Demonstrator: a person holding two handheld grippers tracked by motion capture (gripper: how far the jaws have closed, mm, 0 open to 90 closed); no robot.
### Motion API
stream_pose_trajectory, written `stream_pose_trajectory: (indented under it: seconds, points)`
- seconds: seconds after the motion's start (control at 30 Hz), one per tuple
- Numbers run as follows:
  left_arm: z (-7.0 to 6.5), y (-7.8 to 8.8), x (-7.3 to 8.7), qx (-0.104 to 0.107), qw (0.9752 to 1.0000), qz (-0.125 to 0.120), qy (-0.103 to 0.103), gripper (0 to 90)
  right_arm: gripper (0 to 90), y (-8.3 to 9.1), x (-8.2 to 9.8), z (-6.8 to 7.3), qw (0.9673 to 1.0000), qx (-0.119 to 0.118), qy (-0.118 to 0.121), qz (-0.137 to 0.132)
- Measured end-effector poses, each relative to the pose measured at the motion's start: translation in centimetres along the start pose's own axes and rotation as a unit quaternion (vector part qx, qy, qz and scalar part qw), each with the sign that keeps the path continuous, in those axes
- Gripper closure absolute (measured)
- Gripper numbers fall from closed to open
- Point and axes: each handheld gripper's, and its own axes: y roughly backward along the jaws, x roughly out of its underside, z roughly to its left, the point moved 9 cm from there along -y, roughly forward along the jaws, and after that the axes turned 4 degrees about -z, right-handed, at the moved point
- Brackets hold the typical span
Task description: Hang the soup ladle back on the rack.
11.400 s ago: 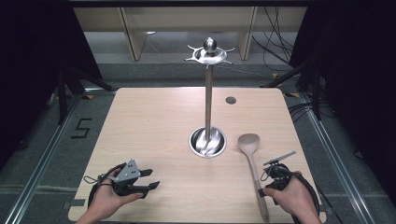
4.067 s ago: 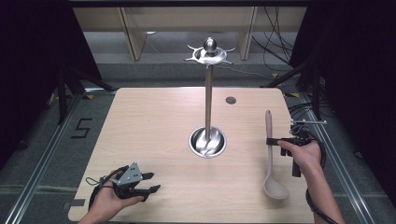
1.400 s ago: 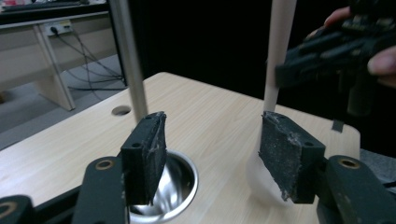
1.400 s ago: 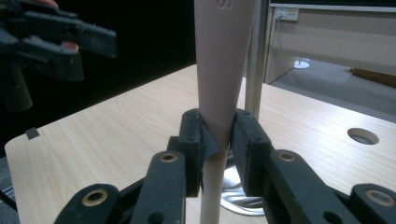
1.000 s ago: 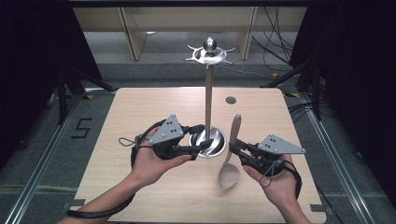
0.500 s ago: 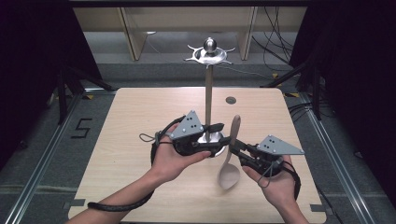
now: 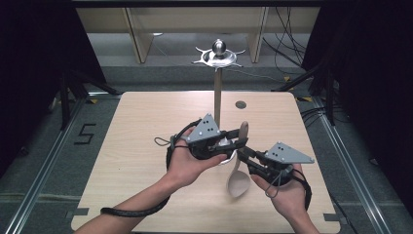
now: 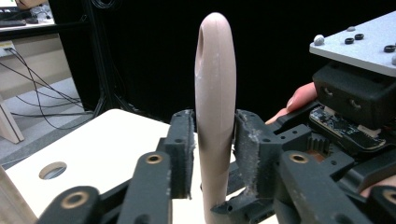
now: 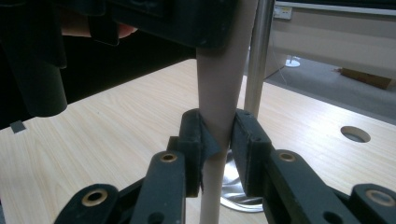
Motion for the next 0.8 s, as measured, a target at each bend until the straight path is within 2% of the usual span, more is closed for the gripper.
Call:
stream_pose_trajectory:
  seconds: [0.1, 0.13, 0.2, 0.23, 0.27, 0.3, 0.37, 0.4, 0.43, 0.53, 0.57, 0.6, 0.63, 0.67, 0.7, 0.8]
  points:
    - [0.0, 0.0, -0.1, -0.002, 1.0000, -0.002, -0.005, 71.7, 75.0, 0.0, 0.1, 0.0, 1.0000, -0.001, 0.001, 0.005]
    - [0.0, 0.0, -0.1, -0.002, 1.0000, -0.003, -0.004, 72.2, 75.0, 0.0, -0.1, -0.1, 0.9999, 0.006, 0.014, -0.002]
    - [-0.1, 0.0, -0.1, -0.004, 1.0000, -0.002, -0.007, 72.8, 75.0, -0.1, -0.3, -0.3, 0.9996, 0.014, 0.023, -0.011]
    - [-0.2, 0.0, -0.2, -0.005, 0.9999, -0.002, -0.010, 73.0, 74.9, -0.1, -0.2, -0.2, 0.9996, 0.012, 0.023, -0.008]
    - [-0.2, 0.0, -0.3, -0.005, 0.9999, -0.001, -0.011, 73.1, 74.8, -0.1, -0.2, 0.0, 0.9999, 0.008, 0.007, -0.007]
    - [-0.2, 0.0, -0.4, -0.004, 0.9999, -0.001, -0.012, 73.3, 74.7, 0.0, -0.3, -0.2, 0.9995, 0.017, 0.023, -0.010]
    - [-0.2, 0.1, -0.5, -0.004, 0.9999, 0.001, -0.012, 73.4, 74.2, -0.1, -0.4, -0.1, 0.9996, 0.013, 0.022, -0.009]
    - [0.0, 0.1, -0.5, -0.003, 0.9999, 0.003, -0.014, 73.4, 65.1, 0.0, -0.5, -0.1, 0.9997, 0.010, 0.020, -0.005]
    - [0.2, 0.2, -0.5, -0.004, 0.9999, 0.005, -0.015, 73.5, 59.7, 0.1, -0.5, -0.2, 0.9996, 0.017, 0.021, -0.007]
    - [1.0, 0.6, -0.8, -0.009, 0.9998, 0.005, -0.014, 73.5, 51.7, 0.5, -0.3, -0.4, 0.9993, 0.018, 0.031, 0.001]
    - [1.3, 0.7, -0.9, -0.010, 0.9998, 0.005, -0.015, 73.5, 49.7, 0.8, 0.0, -0.3, 0.9996, 0.017, 0.022, 0.011]
    - [1.6, 0.8, -1.0, -0.010, 0.9998, 0.006, -0.016, 73.5, 48.2, 0.9, 0.1, -0.5, 0.9993, 0.016, 0.031, 0.009]
    - [1.8, 1.0, -1.1, -0.009, 0.9998, 0.009, -0.018, 73.5, 47.1, 1.1, 0.3, -0.5, 0.9995, 0.019, 0.023, 0.012]
    - [2.0, 1.2, -1.2, -0.005, 0.9997, 0.013, -0.021, 73.5, 46.4, 1.2, 0.5, -0.7, 0.9995, 0.012, 0.025, 0.013]
    - [2.3, 1.3, -1.3, -0.002, 0.9997, 0.015, -0.022, 73.5, 46.1, 1.4, 0.8, -0.6, 0.9996, 0.013, 0.013, 0.019]
    - [2.7, 1.7, -1.5, 0.010, 0.9994, 0.022, -0.026, 73.4, 45.6, 1.7, 1.3, -1.1, 0.9995, 0.016, 0.015, 0.020]
